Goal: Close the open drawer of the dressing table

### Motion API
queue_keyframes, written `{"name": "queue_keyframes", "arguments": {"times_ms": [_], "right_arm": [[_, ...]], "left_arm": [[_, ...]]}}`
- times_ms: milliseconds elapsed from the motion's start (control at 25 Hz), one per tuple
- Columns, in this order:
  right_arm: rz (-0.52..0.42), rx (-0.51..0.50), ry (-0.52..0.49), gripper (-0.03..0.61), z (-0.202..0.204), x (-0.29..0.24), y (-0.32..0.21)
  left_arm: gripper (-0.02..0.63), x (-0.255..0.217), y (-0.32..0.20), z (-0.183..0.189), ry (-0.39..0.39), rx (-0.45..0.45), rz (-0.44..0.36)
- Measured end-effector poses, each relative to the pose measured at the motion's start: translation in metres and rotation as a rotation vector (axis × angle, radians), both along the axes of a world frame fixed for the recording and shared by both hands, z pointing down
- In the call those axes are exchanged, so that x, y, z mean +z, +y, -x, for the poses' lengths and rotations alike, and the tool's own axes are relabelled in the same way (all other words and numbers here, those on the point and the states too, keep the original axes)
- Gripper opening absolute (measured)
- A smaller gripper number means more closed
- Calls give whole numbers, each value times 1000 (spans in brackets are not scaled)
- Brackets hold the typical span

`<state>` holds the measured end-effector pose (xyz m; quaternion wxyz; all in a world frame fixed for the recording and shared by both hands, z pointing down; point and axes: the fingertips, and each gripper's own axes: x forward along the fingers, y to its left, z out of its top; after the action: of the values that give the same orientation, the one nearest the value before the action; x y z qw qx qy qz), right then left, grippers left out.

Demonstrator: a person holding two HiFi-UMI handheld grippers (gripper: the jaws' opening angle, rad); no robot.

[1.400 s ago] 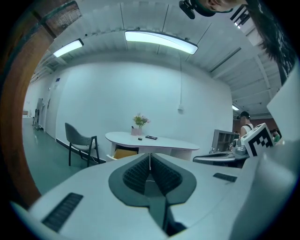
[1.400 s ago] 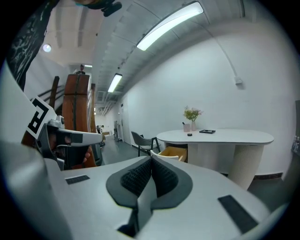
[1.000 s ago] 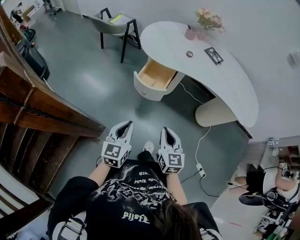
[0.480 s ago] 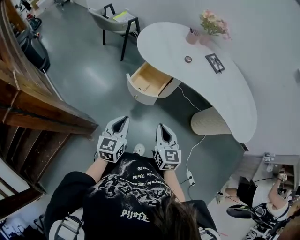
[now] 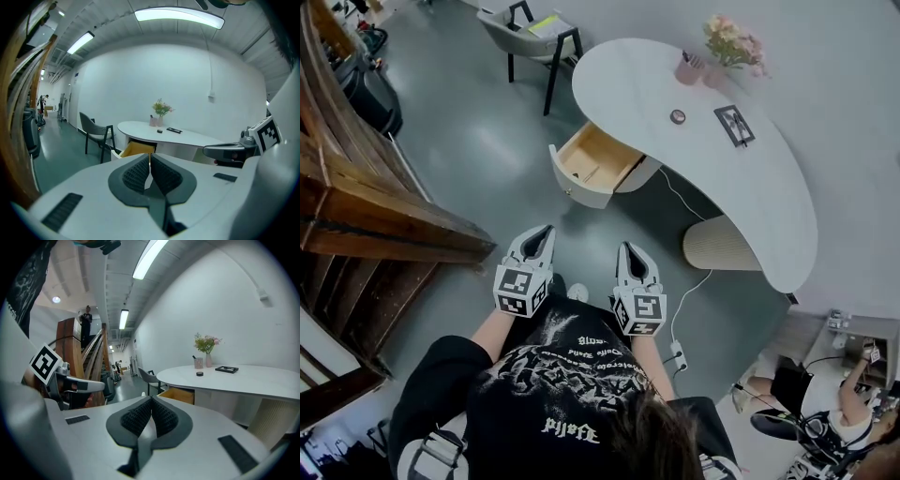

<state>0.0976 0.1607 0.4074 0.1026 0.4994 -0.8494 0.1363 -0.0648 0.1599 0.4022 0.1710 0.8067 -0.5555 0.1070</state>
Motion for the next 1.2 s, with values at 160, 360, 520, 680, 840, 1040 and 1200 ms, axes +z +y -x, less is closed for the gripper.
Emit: {"name": "queue_keyframes", "arguments": {"times_ms": [160,360,520,680,840,1040,1200], "right_arm": [[14,-3,4,26,5,3,-1],[47,2,7,26,14,13,-13],[70,23,10,26,20,16,-29],[83,52,15,26,29,17,-53],[98,77,18,26,42,20,-74],[141,129,-6,26,58,31,-102],[149,137,5,26,74,33,-124]], "left_arm": [[26,8,-6,3,-8,21,15],[26,22,-26,13,-5,23,40],[26,30,-46,17,-20,64,62],[26,37,-68,25,-30,96,81],[26,49,-89,39,-29,111,110],[26,61,-118,58,-43,144,143],[26,74,-140,62,-57,209,169]]}}
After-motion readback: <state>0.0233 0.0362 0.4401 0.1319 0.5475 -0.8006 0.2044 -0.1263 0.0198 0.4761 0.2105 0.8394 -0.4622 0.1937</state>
